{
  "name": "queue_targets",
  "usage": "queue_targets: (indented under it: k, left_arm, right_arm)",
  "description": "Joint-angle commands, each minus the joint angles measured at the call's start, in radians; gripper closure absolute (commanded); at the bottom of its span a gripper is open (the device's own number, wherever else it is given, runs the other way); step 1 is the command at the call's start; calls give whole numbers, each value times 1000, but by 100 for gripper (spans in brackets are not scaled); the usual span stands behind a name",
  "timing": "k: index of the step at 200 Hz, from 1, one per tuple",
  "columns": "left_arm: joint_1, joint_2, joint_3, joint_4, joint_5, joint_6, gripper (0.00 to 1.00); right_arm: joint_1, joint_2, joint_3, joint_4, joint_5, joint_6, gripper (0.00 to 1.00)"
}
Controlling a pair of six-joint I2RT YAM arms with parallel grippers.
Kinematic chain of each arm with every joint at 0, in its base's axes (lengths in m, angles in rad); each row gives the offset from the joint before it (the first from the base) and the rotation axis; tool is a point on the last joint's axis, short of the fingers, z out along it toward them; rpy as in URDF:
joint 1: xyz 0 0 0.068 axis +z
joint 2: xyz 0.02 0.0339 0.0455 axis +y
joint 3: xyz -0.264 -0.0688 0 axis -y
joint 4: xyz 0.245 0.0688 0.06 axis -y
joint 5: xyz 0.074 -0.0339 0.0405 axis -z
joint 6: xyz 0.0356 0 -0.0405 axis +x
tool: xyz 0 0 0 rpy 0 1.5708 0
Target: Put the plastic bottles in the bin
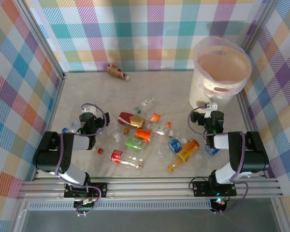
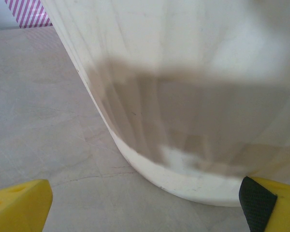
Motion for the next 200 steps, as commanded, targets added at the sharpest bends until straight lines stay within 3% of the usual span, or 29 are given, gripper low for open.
queue_targets:
  k: [1,105,131,200]
  left_arm:
    - [7,6,12,0,8,-4,0]
    - [7,4,9,1,12,-6,0]
    - [7,-24,44,-78,44,10,0]
    - [7,-160,84,-247,-4,-8,0]
  right_arm:
    - [-6,4,15,9,-16,-13,0]
    - [-6,-21,23,-27,-23,-16,0]
    - [-6,-61,15,-43,-28,-19,0]
    - [-5,-322,21,-364,-33,-23,0]
